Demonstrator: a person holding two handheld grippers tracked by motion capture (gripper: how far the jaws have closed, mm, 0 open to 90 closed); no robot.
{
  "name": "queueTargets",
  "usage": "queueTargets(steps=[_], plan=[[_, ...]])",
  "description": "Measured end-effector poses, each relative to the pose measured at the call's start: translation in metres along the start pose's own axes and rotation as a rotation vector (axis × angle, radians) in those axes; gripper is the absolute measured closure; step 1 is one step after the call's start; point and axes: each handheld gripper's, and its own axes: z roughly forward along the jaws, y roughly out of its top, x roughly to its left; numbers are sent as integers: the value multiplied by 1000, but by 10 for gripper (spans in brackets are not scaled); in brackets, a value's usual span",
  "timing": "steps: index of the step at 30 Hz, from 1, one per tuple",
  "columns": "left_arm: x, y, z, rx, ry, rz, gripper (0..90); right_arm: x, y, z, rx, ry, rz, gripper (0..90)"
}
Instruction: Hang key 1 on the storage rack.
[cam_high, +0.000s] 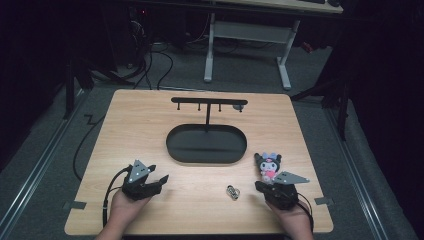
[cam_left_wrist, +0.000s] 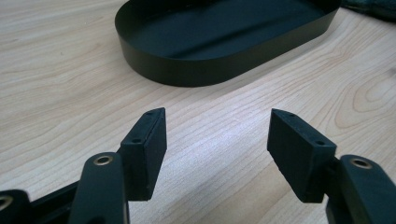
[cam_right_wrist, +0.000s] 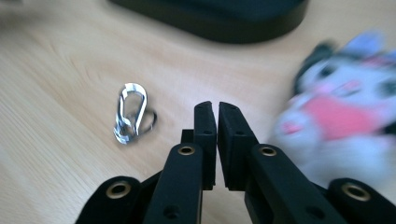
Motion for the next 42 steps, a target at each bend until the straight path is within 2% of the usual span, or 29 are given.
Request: queueTargets(steps=[2, 7, 13, 18, 22, 28, 32, 36, 38, 42], plan=[[0, 1, -1, -4, 1, 7, 385, -1, -2, 6, 34, -44, -30, 874], [1, 1, 0, 2, 0, 5, 385, -18, -8, 1, 36, -100, 36, 867], [-2, 2, 1, 5, -1, 14, 385, -36, -16, -16, 8, -155, 88, 853], [-3, 2, 3, 11, -2, 14, 385, -38, -18, -25, -7, -122, 103, 805], [-3, 2, 4, 8, -8, 9, 388, -38, -19, -28, 1, -111, 111, 766], [-6, 2, 5, 9, -22, 12, 389, -45, -23, -36, 93, -141, 129, 692], [-7, 3, 5, 5, -26, 23, 389, -47, -23, -39, 175, -130, 127, 601], [-7, 4, 7, 3, -28, 26, 391, -46, -20, -40, 215, -139, 119, 553], [-8, 5, 8, 3, -34, 30, 391, -45, -13, -41, 257, -143, 111, 499], [-10, 5, 8, 3, -42, 41, 391, -51, -7, -42, 305, -148, 145, 423]])
